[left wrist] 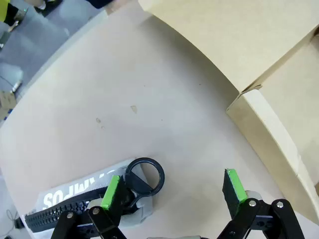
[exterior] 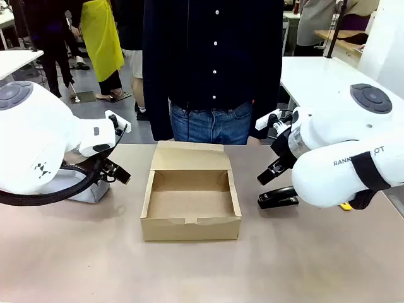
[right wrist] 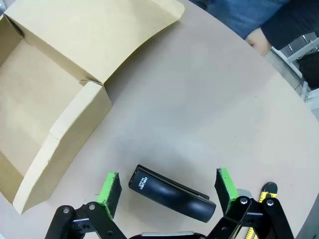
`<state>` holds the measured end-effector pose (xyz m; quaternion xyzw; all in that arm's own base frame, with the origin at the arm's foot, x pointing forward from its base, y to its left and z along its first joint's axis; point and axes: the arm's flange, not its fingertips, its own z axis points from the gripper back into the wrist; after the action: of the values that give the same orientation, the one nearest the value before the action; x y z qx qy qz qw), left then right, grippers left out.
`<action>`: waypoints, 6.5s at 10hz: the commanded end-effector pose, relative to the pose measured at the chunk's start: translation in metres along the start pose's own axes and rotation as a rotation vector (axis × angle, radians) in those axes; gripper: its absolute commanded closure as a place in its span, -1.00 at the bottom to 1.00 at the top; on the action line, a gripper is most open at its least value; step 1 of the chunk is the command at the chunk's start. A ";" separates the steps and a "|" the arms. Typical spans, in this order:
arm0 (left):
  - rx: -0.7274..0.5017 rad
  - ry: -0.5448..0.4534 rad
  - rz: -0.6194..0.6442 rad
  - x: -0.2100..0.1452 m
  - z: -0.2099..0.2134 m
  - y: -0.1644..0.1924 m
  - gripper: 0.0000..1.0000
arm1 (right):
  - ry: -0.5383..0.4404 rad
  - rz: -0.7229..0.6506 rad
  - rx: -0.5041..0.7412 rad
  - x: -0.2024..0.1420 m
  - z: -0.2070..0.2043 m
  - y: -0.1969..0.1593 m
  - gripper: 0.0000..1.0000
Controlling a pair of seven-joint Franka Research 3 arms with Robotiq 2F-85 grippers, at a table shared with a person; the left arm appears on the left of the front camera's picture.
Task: Pack the items into the box.
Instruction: Pick up the item specified by the human and place it in the Mailer Box.
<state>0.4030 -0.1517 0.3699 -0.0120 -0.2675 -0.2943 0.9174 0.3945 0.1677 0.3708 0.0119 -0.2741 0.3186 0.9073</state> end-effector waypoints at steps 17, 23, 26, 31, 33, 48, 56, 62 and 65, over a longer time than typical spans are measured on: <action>0.000 0.000 0.000 0.000 0.000 0.000 -1.00 | 0.000 0.000 0.000 0.000 0.000 0.000 -1.00; -0.101 0.020 0.063 -0.003 0.078 0.004 -1.00 | 0.054 -0.094 0.036 -0.017 0.084 -0.033 -1.00; -0.439 -0.172 0.246 -0.032 0.161 0.056 -1.00 | -0.080 -0.480 0.136 -0.052 0.186 -0.086 -1.00; -0.686 -0.526 0.642 -0.175 0.241 0.210 -1.00 | -0.451 -1.157 0.485 -0.207 0.267 -0.221 -1.00; -0.703 -0.601 0.739 -0.203 0.230 0.211 -1.00 | -0.502 -1.313 0.518 -0.265 0.254 -0.246 -1.00; -0.708 -0.610 0.837 -0.215 0.227 0.236 -1.00 | -0.534 -1.474 0.543 -0.320 0.240 -0.260 -1.00; -0.708 -0.610 0.837 -0.215 0.227 0.236 -1.00 | 0.282 -0.505 0.107 -0.113 0.111 -0.173 -1.00; -0.708 -0.610 0.837 -0.215 0.227 0.236 -1.00 | 0.320 -0.503 0.135 -0.087 0.089 -0.137 -1.00; -0.708 -0.610 0.837 -0.215 0.227 0.236 -1.00 | 0.361 -0.477 0.091 -0.077 0.069 -0.139 -1.00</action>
<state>0.2733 0.1986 0.4881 -0.4971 -0.3629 0.0441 0.7869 0.3781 0.0017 0.4143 0.0752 -0.0807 0.1149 0.9872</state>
